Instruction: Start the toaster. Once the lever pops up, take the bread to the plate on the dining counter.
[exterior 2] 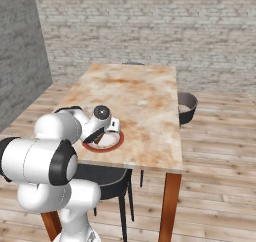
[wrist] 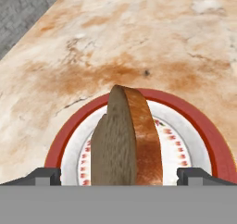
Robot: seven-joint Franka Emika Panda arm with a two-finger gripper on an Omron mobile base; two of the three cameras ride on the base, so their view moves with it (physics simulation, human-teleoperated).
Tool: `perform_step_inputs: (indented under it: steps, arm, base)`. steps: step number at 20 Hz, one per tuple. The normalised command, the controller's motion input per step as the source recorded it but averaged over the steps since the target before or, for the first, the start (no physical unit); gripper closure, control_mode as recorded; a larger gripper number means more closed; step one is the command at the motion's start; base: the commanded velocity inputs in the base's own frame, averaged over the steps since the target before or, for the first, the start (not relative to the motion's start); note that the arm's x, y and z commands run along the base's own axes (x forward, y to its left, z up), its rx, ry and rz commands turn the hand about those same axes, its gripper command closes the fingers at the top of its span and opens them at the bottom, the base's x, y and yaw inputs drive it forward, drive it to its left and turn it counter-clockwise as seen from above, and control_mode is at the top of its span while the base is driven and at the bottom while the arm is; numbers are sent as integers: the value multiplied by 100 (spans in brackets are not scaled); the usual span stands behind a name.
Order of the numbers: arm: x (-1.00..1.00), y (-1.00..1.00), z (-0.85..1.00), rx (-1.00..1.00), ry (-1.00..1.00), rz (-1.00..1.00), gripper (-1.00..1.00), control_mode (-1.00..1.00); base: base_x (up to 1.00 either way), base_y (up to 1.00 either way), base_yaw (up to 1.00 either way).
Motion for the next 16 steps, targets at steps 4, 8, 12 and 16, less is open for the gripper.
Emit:
perform_step_inputs:
  steps: [4,8,12,16]
  arm:
    - [0,0,24,-4,0,-2,-100,-100]
    - [0,0,31,-3,0,-2,-100,-100]
    - [0,0,24,-4,0,-1,-100,-100]
    - [0,0,6,-4,0,-2,-100,-100]
  base:
    - [0,0,0]
    - [0,0,0]
    - [0,0,0]
    - [0,0,0]
